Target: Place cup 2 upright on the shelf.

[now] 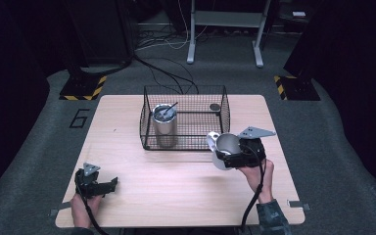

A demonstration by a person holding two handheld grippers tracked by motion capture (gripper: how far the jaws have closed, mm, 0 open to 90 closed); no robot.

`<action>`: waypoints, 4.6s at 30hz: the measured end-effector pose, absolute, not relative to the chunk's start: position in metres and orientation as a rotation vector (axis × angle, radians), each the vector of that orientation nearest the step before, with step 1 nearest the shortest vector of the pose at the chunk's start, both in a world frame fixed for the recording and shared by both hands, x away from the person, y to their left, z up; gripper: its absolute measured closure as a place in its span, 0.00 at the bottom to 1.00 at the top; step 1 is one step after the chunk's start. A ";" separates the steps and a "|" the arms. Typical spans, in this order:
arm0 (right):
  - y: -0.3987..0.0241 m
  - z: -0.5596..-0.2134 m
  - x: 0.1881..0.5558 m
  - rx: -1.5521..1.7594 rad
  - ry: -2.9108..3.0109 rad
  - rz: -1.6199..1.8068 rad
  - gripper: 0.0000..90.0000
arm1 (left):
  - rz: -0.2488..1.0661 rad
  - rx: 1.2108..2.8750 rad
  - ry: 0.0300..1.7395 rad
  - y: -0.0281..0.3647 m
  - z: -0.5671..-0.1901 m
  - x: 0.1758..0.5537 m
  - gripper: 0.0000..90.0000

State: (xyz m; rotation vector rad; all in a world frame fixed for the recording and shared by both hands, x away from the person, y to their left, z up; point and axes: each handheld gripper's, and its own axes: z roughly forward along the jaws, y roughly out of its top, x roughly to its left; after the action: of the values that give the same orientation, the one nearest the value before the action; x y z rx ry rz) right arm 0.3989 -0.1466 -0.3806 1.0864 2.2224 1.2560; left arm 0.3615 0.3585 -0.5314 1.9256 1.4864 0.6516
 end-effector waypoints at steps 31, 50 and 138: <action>-0.124 -0.348 0.421 0.996 2.241 1.274 0.06 | 0.654 1.925 1.487 0.358 -0.532 0.361 0.04; -0.107 -0.338 0.447 0.983 2.258 1.269 0.06 | 0.654 1.927 1.486 0.358 -0.531 0.361 0.04; -0.068 -0.358 0.555 1.147 2.239 1.106 0.06 | 0.654 1.926 1.486 0.358 -0.531 0.361 0.04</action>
State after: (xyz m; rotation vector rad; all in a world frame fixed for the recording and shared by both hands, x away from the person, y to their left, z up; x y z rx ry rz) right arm 0.5547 -0.0683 -0.3583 1.1466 2.2393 1.1056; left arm 0.3615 0.3584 -0.5315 1.9260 1.4865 0.6537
